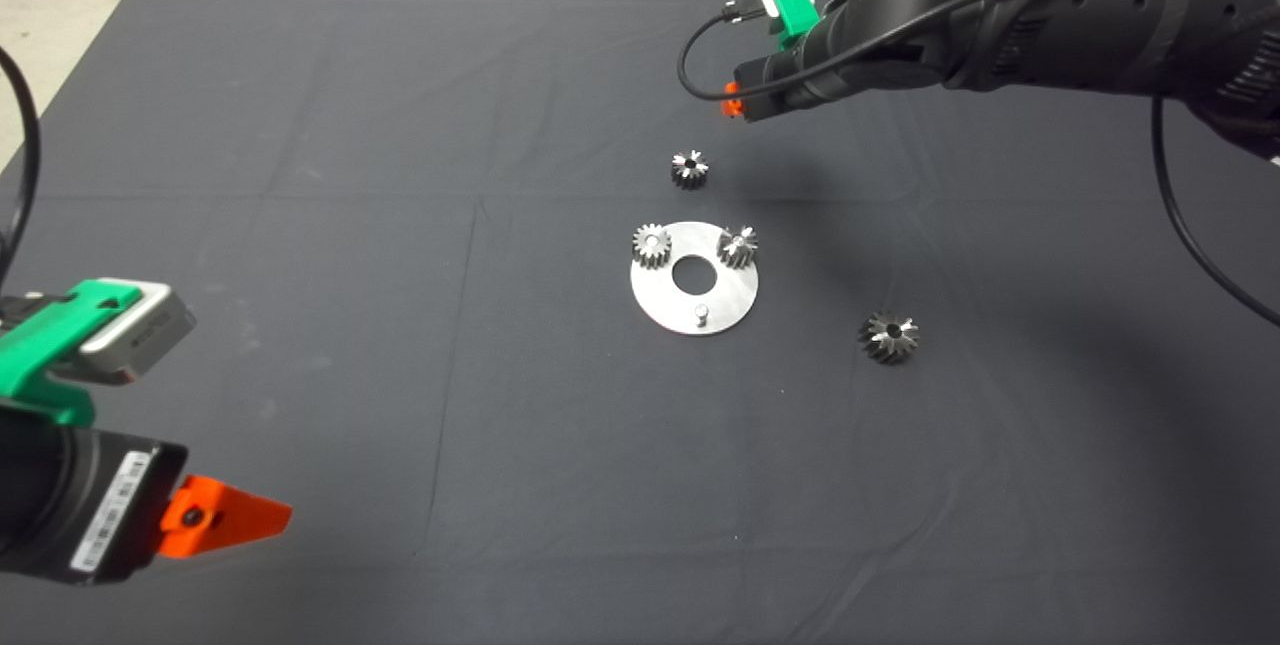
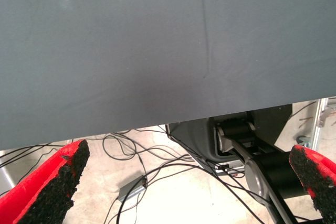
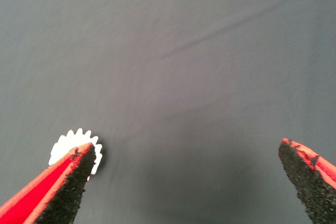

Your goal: Remove an incorrectly installed larger gear and replace it with the correct smaller gear

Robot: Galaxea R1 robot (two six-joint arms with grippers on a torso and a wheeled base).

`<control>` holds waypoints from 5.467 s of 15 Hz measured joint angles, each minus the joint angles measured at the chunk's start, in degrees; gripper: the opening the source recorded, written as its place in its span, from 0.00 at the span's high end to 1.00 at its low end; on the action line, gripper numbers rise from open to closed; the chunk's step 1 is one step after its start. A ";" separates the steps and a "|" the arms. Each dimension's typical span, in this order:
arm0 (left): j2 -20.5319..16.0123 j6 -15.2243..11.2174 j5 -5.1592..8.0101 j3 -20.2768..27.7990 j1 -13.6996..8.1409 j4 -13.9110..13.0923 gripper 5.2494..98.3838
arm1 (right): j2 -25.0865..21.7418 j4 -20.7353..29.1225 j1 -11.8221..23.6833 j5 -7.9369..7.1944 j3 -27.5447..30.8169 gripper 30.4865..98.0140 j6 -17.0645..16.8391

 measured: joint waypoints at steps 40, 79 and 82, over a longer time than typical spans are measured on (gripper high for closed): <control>-0.78 -0.02 0.10 0.00 1.60 -0.65 0.01 | 1.52 0.39 -9.07 18.56 -4.49 0.08 -5.41; -7.71 9.74 0.38 0.00 2.51 -6.42 0.01 | 4.42 -0.48 -10.30 21.92 -11.77 0.25 -12.96; -6.11 9.81 0.36 0.00 2.51 -6.42 0.01 | 4.42 -0.48 -10.29 21.92 -11.77 0.33 -12.93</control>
